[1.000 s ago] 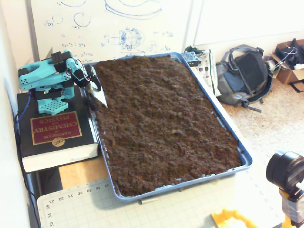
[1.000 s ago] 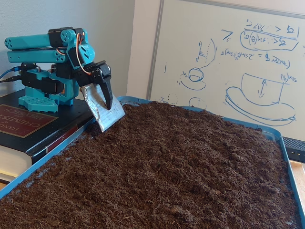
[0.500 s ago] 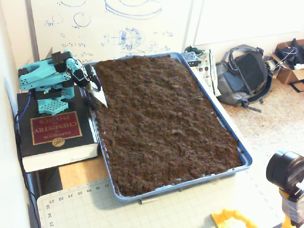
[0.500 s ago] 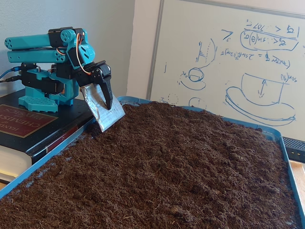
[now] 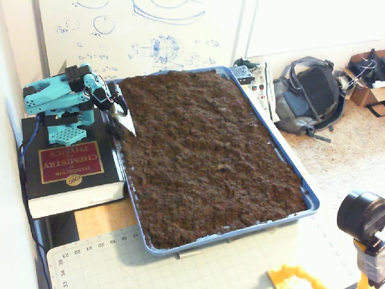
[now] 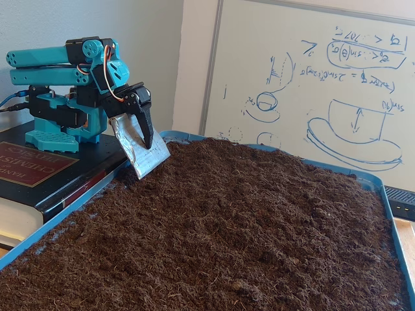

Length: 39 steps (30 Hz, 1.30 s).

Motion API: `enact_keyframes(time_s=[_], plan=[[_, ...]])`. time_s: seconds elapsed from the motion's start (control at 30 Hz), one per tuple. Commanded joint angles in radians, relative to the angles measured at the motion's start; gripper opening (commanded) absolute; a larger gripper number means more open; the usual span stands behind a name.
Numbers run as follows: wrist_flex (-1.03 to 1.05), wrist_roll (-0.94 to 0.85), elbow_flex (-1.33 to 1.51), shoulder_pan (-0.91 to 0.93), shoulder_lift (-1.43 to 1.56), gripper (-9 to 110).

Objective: Build a berm.

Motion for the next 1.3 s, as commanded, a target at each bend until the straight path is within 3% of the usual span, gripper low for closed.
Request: enact_keyframes(time_s=[0.0, 0.43, 0.73, 1.27], plan=[[0.018, 0.012, -0.066, -0.002, -0.02, 1], [0.028, 0.046, -0.698, -0.083, -0.68, 1], [0.018, 0.341, -1.028, -0.302, -1.126, 1], [0.018, 0.77, -1.198, -0.503, -1.7, 1]])
